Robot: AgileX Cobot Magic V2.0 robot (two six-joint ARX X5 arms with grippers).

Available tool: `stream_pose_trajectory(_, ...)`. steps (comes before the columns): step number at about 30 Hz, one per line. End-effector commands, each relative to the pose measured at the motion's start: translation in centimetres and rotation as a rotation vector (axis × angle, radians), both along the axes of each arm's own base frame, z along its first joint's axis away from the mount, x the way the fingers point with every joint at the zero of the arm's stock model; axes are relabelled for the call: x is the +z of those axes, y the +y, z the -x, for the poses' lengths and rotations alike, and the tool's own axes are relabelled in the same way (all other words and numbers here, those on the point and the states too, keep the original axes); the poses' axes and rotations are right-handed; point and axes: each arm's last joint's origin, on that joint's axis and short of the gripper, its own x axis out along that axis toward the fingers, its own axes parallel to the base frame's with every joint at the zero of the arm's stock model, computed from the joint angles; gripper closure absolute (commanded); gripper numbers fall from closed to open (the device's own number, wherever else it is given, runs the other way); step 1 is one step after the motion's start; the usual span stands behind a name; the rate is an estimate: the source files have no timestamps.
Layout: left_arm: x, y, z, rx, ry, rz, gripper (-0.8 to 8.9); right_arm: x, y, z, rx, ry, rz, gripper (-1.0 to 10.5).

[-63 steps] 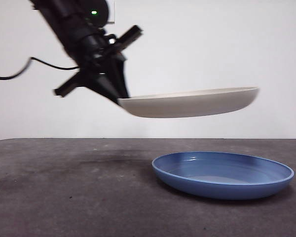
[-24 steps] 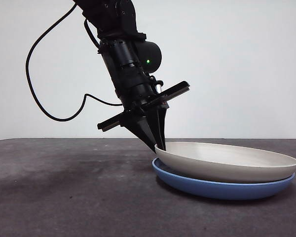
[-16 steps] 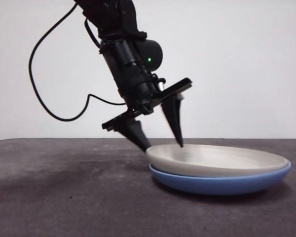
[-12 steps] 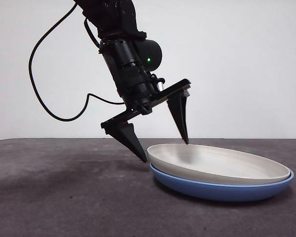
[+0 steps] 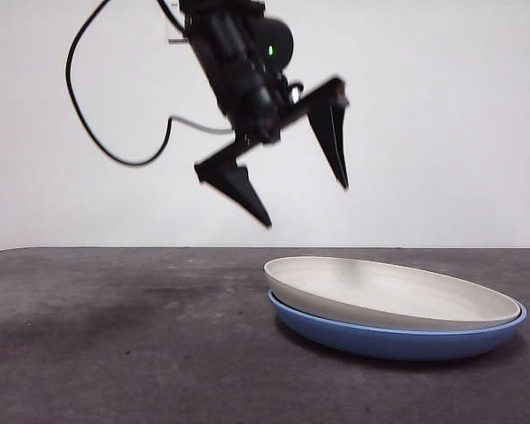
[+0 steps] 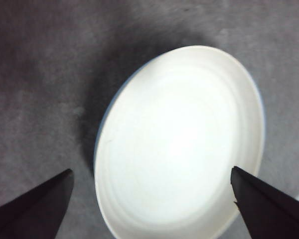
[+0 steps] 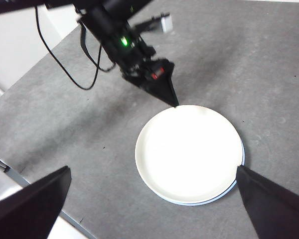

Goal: Pick up the white plate, put it on the blue plate, put it on desk

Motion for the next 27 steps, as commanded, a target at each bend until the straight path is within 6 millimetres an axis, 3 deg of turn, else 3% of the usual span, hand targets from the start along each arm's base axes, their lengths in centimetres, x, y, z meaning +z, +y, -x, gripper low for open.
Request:
stream_pose_trajectory(1,1.8,0.0,-0.1,-0.061,-0.050,-0.014,3.03,0.5,0.0,0.2,0.010,-0.025,0.000,2.6)
stream_pose_trajectory(5,4.9,0.9,1.0,-0.092,-0.090,-0.035,3.03,0.5,0.0,0.2,0.007,-0.021,-0.003,2.6)
stream_pose_trajectory(10,9.5,2.9,3.9,-0.131,-0.151,-0.013,3.03,0.3,0.0,0.3,0.004,0.005,-0.002,2.6)
stream_pose_trajectory(16,16.9,6.6,9.3,-0.136,-0.325,0.088,3.01,0.3,0.0,0.3,-0.004,0.021,-0.013,2.6)
stream_pose_trajectory(19,19.5,8.7,12.1,-0.132,-0.400,0.132,2.47,0.3,0.0,0.3,-0.008,0.025,-0.017,2.6)
stream_pose_trajectory(23,21.7,11.4,15.7,-0.137,-0.469,0.168,2.38,0.3,0.0,0.3,-0.017,0.037,-0.032,2.6)
stream_pose_trajectory(27,22.0,13.8,19.0,-0.147,-0.503,0.180,2.38,0.2,0.0,0.3,-0.028,0.058,-0.045,2.6)
